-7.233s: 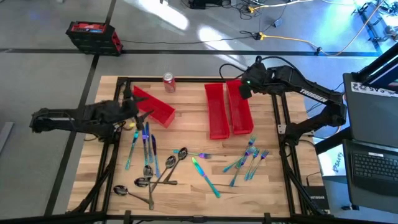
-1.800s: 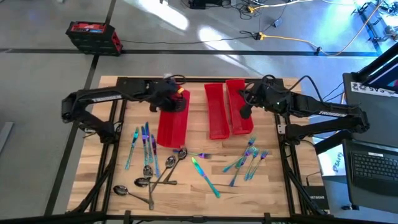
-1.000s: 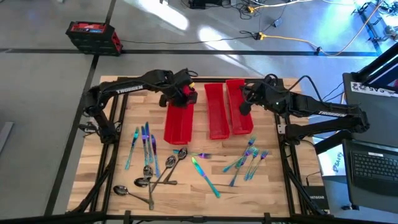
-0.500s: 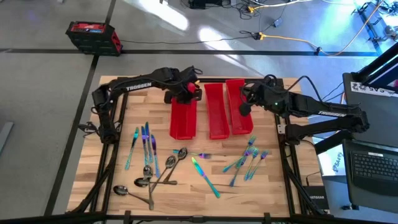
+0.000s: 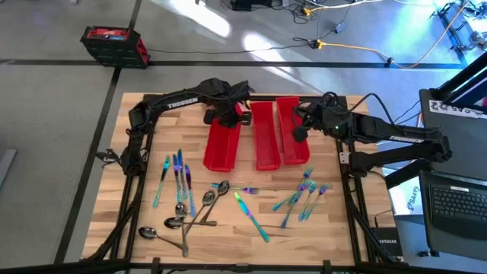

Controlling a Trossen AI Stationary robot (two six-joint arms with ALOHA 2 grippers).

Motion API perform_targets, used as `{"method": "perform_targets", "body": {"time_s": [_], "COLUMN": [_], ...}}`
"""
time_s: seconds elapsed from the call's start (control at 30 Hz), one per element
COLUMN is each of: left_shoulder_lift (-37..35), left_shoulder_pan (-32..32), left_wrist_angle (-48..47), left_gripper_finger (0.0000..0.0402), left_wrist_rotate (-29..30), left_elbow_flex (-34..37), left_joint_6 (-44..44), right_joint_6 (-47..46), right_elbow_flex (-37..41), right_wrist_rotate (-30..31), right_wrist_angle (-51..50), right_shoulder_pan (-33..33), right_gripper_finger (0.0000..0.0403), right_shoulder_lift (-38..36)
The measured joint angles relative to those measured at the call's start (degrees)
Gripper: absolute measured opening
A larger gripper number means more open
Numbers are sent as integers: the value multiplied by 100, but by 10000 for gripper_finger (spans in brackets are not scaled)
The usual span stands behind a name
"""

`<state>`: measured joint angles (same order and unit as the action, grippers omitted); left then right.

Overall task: Sort silverware
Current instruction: Prepare the red bins to sort the silverware

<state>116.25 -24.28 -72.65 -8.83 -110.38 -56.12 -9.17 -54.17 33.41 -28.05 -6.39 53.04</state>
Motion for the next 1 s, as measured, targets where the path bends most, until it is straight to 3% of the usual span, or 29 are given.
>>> {"method": "perform_targets", "body": {"time_s": [0.23, 0.5, 0.93, 1.0], "left_shoulder_lift": [152, 155, 155, 155], "left_shoulder_pan": [-10, -17, 23, 35], "left_wrist_angle": [-193, 637, 471, 451], "left_gripper_finger": [0, 0, 0, 2], "left_wrist_rotate": [62, 294, 461, 609], "left_elbow_flex": [-149, -149, -147, -147], "left_joint_6": [84, -39, 94, -210], "right_joint_6": [67, 85, 59, 61], "right_elbow_flex": [0, 0, 2, 2], "right_wrist_rotate": [2, 4, 7, 7], "right_wrist_angle": [-63, -192, -527, -525], "right_shoulder_pan": [0, 0, 0, 0], "right_gripper_finger": [3, 3, 3, 3], "right_shoulder_lift": [0, 0, 0, 0]}}
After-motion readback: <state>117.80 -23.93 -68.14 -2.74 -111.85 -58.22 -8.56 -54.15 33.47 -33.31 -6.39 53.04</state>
